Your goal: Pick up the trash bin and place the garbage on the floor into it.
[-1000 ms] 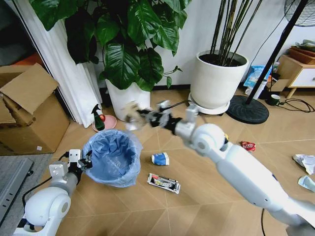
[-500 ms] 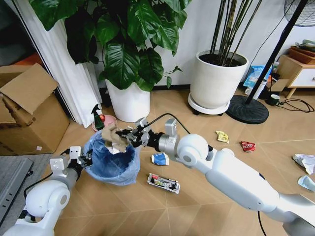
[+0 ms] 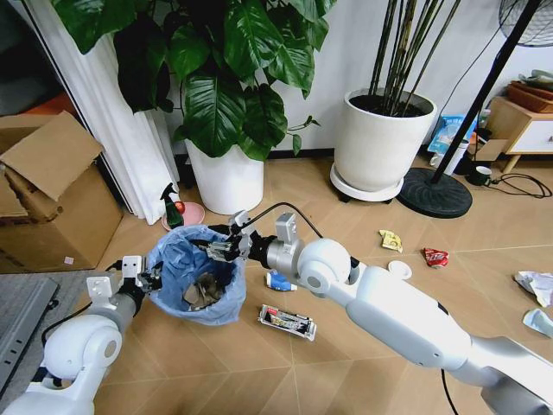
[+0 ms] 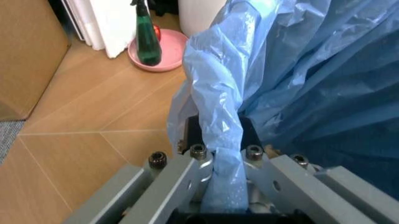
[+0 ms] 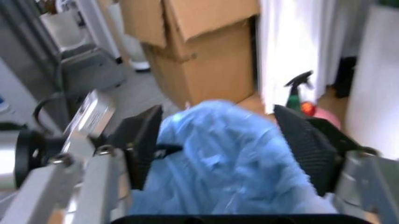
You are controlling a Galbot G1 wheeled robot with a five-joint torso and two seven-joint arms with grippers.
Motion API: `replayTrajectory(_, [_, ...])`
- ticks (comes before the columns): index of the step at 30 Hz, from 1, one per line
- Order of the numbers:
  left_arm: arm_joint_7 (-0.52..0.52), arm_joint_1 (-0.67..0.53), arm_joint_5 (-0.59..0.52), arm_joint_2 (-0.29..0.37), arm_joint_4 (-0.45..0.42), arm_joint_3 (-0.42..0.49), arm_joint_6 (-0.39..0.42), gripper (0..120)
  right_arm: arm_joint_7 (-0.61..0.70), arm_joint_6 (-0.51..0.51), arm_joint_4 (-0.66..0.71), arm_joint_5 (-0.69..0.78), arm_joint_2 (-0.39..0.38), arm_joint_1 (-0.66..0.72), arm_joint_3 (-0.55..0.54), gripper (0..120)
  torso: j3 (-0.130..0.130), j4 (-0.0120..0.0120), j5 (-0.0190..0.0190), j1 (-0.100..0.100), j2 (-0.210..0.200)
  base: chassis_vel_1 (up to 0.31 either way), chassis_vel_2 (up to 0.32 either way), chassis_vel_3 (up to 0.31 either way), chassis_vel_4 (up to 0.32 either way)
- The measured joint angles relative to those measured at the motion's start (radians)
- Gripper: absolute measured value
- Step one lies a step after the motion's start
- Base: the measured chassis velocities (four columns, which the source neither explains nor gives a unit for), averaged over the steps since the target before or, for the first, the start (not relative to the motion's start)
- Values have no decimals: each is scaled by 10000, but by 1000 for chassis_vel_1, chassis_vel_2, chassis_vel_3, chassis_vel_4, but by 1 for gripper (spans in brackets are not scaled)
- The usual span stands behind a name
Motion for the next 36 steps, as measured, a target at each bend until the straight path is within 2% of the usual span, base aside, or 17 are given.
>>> replayTrajectory(2, [14,-3,22,-11,19,-30,-12,0,81,-6,121,99,-242,-13,339,81,0,1,0,0,0,0,0,0,0])
replayTrajectory(3, [14,-3,22,-11,19,-30,-12,0,81,-6,121,99,-242,-13,339,81,0,1,0,0,0,0,0,0,0])
replayTrajectory(5, [29,-18,31,-23,31,-88,-25,0,43,-31,292,204,-727,-124,763,91,0,0,1,0,-1,0,0,0,0])
replayTrajectory(6, [29,-18,31,-23,31,-88,-25,0,43,-31,292,204,-727,-124,763,91,0,0,1,0,-1,0,0,0,0])
replayTrajectory(8, [44,-17,31,-34,32,-164,-43,0,-214,-71,525,273,-1321,-435,1270,98,-1,-2,1,0,-1,0,0,0,0])
replayTrajectory(9, [44,-17,31,-34,32,-164,-43,0,-214,-71,525,273,-1321,-435,1270,98,-1,-2,1,0,-1,0,0,0,0])
replayTrajectory(11, [63,20,30,-45,13,-222,-58,0,-573,-57,739,226,-1932,-1098,1886,100,-1,-2,3,0,-1,0,0,0,0])
replayTrajectory(13, [68,30,30,-46,8,-230,-62,0,-698,-26,773,165,-2099,-1326,2050,100,-1,-2,2,0,-1,0,0,0,0])
replayTrajectory(17, [73,37,30,-51,-26,-253,-80,0,-1391,147,889,-265,-2905,-2815,3008,100,-2,-2,0,-1,-1,0,0,0,0])
replayTrajectory(21, [72,37,30,-52,-41,-252,-97,0,-1659,228,720,-610,-3195,-3906,3505,100,-1,-2,3,-1,-1,0,0,0,0])
replayTrajectory(28, [67,92,30,-58,-128,-251,-108,0,-2152,642,-143,-1902,-3255,-5014,3723,100,-2,-3,2,-1,-1,0,0,0,0])
replayTrajectory(30, [58,152,28,-54,-227,-265,-110,0,-2425,1060,-1253,-2998,-2932,-5244,3441,100,-1,-2,1,-1,-1,0,0,0,0])
replayTrajectory(32, [57,165,26,-52,-246,-267,-111,0,-2458,1120,-1488,-3169,-2854,-5244,3353,100,0,-1,6,-1,-1,0,0,0,0])
replayTrajectory(34, [44,202,26,-50,-308,-270,-116,0,-2578,1454,-2520,-3844,-2489,-5165,2934,100,1,-1,-1,-1,-1,0,0,0,0])
replayTrajectory(36, [41,225,26,-46,-347,-275,-116,0,-2646,1528,-2973,-4118,-2273,-5123,2809,100,0,0,0,-1,-1,0,0,0,0])
